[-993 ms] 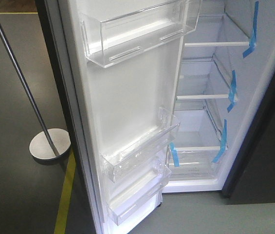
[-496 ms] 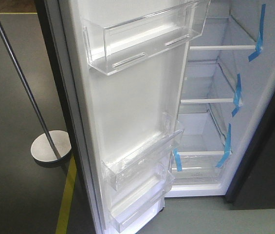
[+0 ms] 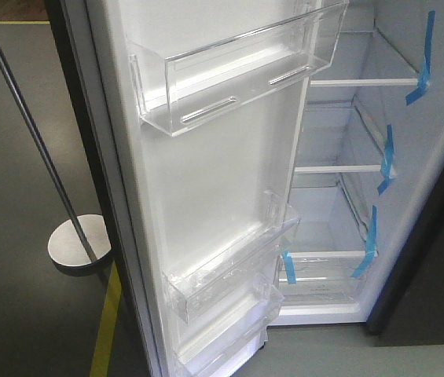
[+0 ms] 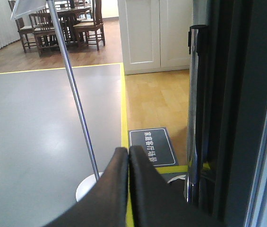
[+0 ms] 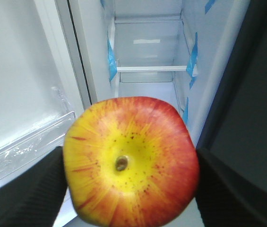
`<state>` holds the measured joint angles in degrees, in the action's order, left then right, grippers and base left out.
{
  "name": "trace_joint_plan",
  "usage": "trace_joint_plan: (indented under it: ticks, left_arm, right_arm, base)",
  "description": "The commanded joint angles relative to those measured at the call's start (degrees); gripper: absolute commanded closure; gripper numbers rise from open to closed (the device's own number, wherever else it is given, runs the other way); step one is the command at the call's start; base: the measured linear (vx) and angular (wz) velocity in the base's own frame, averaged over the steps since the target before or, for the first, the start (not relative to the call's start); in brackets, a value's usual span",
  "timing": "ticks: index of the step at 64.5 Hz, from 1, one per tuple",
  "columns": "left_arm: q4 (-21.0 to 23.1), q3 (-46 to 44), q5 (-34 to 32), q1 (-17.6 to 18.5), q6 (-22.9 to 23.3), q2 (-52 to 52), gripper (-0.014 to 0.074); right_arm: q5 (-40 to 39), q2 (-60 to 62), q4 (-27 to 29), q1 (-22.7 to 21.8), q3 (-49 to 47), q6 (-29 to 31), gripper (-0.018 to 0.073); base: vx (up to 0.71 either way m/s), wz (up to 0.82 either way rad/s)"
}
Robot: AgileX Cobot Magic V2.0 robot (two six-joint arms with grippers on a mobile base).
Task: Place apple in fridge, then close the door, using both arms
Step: 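Drive closer to the door bins, holding the apple in the right gripper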
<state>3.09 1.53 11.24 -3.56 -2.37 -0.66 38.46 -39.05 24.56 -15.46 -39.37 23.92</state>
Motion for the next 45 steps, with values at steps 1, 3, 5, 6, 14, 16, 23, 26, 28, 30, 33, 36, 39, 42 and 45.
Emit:
trace_joint_plan:
  ticks: [1,3,5,6,14,16,23,26,28,30,33,36,39,42,45]
  left_arm:
    - [0.5,1.0,-4.0,0.3,0.3,-0.8,0.0602]
    - [0.5,1.0,-4.0,0.3,0.3,-0.8,0.0602]
    - [0.5,1.0,-4.0,0.3,0.3,-0.8,0.0602]
    - [0.5,1.0,-4.0,0.3,0.3,-0.8,0.0602]
    - [0.5,1.0,-4.0,0.3,0.3,-0.8,0.0602]
    - [0.5,1.0,-4.0,0.3,0.3,-0.8,0.0602]
    - [0.5,1.0,-4.0,0.3,0.3,-0.8,0.0602]
    - [0.5,1.0,-4.0,0.3,0.3,-0.8,0.0602]
    - [0.5,1.0,-4.0,0.3,0.3,-0.8,0.0602]
    - [0.5,1.0,-4.0,0.3,0.3,-0.8,0.0602]
    - [0.5,1.0,-4.0,0.3,0.3,-0.8,0.0602]
    - [0.5,1.0,-4.0,0.3,0.3,-0.8,0.0602]
    - [0.5,1.0,-4.0,0.3,0.3,-0.8,0.0602]
    - [0.5,1.0,-4.0,0.3,0.3,-0.8,0.0602]
    - [0.5,1.0,-4.0,0.3,0.3,-0.8,0.0602]
  right_arm:
    - [-4.0,0.2,1.4,-0.3,-1.7,0.0,0.0334]
    - [-4.0,0.2,1.4,-0.3,-1.7,0.0,0.0334]
    - [-4.0,0.2,1.4,-0.3,-1.7,0.0,0.0334]
    - [-4.0,0.2,1.4,-0.3,-1.7,0.0,0.0334]
    - [-4.0,0.2,1.4,-0.3,-1.7,0.0,0.0334]
    - [-4.0,0.2,1.4,-0.3,-1.7,0.0,0.0334]
    - [-4.0,0.2,1.4,-0.3,-1.7,0.0,0.0334]
    - [-4.0,0.2,1.4,-0.3,-1.7,0.0,0.0334]
    - [-4.0,0.2,1.4,-0.3,-1.7,0.0,0.0334]
    - [-4.0,0.2,1.4,-0.3,-1.7,0.0,0.0334]
    - [-4.0,0.2,1.4,-0.3,-1.7,0.0,0.0334]
    - [-4.0,0.2,1.4,-0.3,-1.7,0.0,0.0334]
    - [-4.0,0.2,1.4,-0.3,-1.7,0.0,0.0334]
    - [-4.0,0.2,1.4,-0.3,-1.7,0.0,0.0334]
    - [-4.0,0.2,1.4,-0.3,-1.7,0.0,0.0334]
  base:
    - [0.04,0.00]
    - [0.04,0.00]
    - [0.04,0.01]
    - [0.04,0.01]
    - [0.04,0.00]
    - [0.04,0.00]
    - [0.03,0.01]
    - [0.03,0.01]
    - [0.03,0.01]
    - [0.03,0.01]
    - [0.02,0.00]
    - [0.02,0.00]
    - [0.02,-0.01]
    - [0.01,-0.01]
    - [0.01,-0.01]
